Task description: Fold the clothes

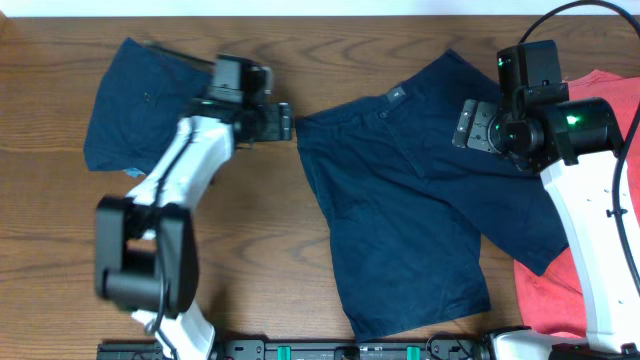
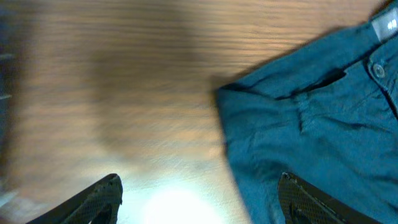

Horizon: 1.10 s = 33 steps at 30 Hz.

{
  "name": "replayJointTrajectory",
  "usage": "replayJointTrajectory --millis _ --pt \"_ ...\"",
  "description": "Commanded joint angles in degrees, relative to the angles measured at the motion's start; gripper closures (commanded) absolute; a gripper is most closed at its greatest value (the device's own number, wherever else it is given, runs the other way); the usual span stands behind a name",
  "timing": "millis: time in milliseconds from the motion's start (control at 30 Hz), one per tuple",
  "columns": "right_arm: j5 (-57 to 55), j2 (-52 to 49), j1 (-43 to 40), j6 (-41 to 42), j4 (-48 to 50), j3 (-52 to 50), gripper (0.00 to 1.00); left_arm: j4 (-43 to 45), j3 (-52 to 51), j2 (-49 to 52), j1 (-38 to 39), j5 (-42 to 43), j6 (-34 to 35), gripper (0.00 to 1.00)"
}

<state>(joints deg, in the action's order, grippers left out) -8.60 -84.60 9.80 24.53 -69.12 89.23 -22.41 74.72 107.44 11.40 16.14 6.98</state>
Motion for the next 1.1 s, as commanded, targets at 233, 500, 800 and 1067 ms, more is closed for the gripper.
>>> replayJointTrajectory --millis 233,500,800,1067 --pt "0.04 0.04 -0.37 -0.59 0.09 -0.15 0.11 9.57 0.42 9.6 2.67 0.07 -1.14 0.25" --pt "0.04 0.04 -0.37 -0.59 0.13 -0.15 0.11 9.46 0.42 11.82 3.98 0.46 -0.61 0.5" --pt "0.04 0.04 -0.37 -0.59 -0.09 -0.15 0.12 8.37 0.42 11.56 4.35 0.59 -0.48 0.94" --pt "-0.04 0.04 -0.37 -0.61 -0.11 -0.15 0.09 -3.1 0.44 1.09 -2.91 -3.52 0.83 0.94"
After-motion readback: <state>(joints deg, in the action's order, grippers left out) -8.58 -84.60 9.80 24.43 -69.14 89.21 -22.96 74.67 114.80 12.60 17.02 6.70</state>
